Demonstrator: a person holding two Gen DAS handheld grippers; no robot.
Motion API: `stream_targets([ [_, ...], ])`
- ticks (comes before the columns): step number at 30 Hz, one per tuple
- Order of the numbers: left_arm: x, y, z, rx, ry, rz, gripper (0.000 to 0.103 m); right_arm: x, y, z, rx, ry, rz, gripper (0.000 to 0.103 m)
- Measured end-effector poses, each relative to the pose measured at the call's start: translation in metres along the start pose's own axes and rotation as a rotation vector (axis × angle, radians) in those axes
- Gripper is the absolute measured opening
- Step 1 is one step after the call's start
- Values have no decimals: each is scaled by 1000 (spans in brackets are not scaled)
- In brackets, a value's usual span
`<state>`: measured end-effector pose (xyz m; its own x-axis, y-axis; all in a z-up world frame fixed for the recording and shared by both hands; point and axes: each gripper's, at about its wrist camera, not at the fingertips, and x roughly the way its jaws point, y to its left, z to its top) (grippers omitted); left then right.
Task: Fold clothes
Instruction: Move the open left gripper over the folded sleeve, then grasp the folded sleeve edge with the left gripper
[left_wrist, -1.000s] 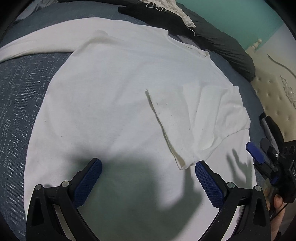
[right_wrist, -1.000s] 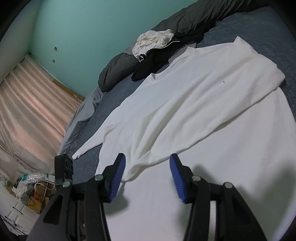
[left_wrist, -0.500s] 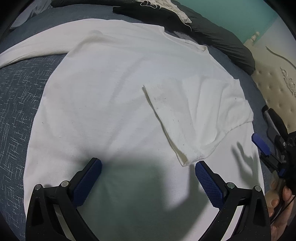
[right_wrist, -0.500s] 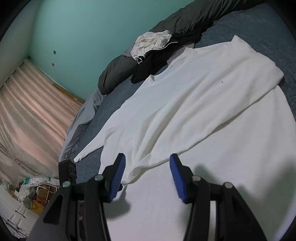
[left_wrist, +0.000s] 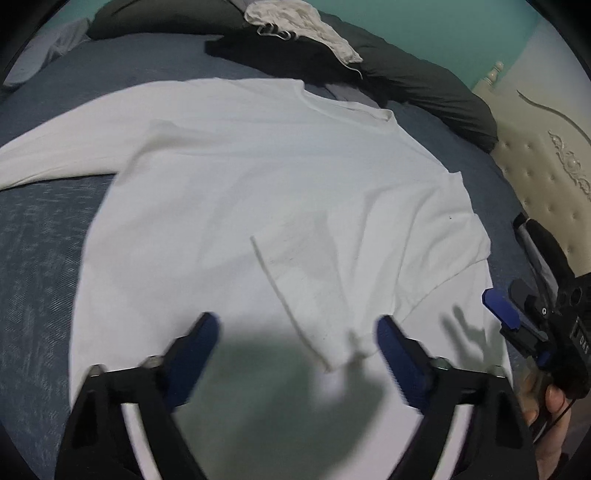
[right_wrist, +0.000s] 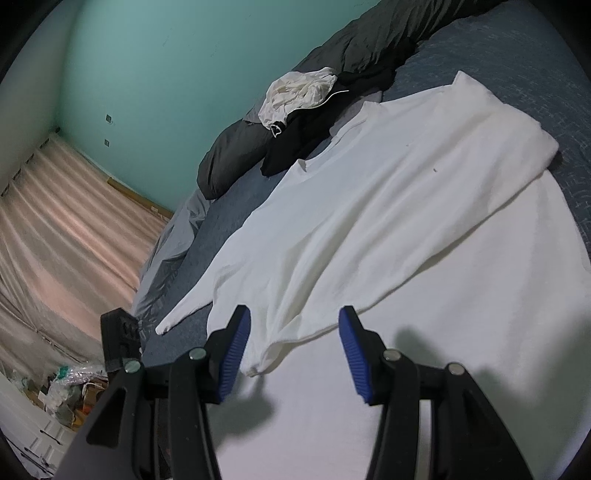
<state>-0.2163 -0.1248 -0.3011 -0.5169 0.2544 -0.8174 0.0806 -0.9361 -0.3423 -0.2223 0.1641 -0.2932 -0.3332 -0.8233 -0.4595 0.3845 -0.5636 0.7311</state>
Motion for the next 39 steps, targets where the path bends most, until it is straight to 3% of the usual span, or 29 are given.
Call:
stream_targets([
  [2,6,-1,5,17,9,-5,72,-2,-1,2,5,-7,1,50],
  [8,13,3,18,18,-3,6,67,-3,-12,5,46,-23,-8,50],
  [11,17,5,25,15,-10,9,58,-4,-14,5,63,-27,4,50],
  [13,24,6,29,15,0,5,41,-4,-14,6,64,-29,5,50],
  [15,32,7,33,9,13,0,34,-5,-14,6,65,-31,6,50],
  [28,43,8,37,8,31,-8,34,-2,-17,8,81,-29,11,50],
  [29,43,9,38,10,31,-8,32,-2,-17,7,82,-28,11,50],
  [33,40,14,39,-6,20,-36,9,-2,-18,7,85,-27,10,50],
  [39,15,1,38,48,-48,-29,6,-1,-18,7,84,-24,12,50],
])
